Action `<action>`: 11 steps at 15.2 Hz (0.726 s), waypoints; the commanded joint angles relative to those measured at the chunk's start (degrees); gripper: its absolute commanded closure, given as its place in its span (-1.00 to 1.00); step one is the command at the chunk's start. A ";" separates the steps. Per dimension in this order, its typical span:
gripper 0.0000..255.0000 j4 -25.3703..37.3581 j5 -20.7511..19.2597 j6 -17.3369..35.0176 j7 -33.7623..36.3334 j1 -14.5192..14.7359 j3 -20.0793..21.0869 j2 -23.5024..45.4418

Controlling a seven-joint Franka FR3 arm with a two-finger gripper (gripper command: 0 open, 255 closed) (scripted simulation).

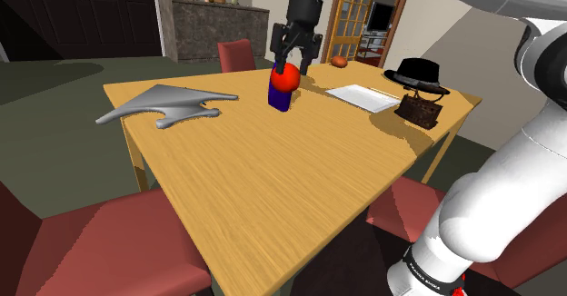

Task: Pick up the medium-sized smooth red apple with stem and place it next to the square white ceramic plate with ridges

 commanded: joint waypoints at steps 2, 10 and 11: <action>1.00 -4.46 0.13 -0.42 -4.30 -1.54 -2.64 -4.26; 1.00 -12.22 -1.83 -2.67 -14.94 -5.00 -9.96 -12.73; 1.00 -12.87 -2.25 -3.00 -16.27 -5.41 -10.91 -13.53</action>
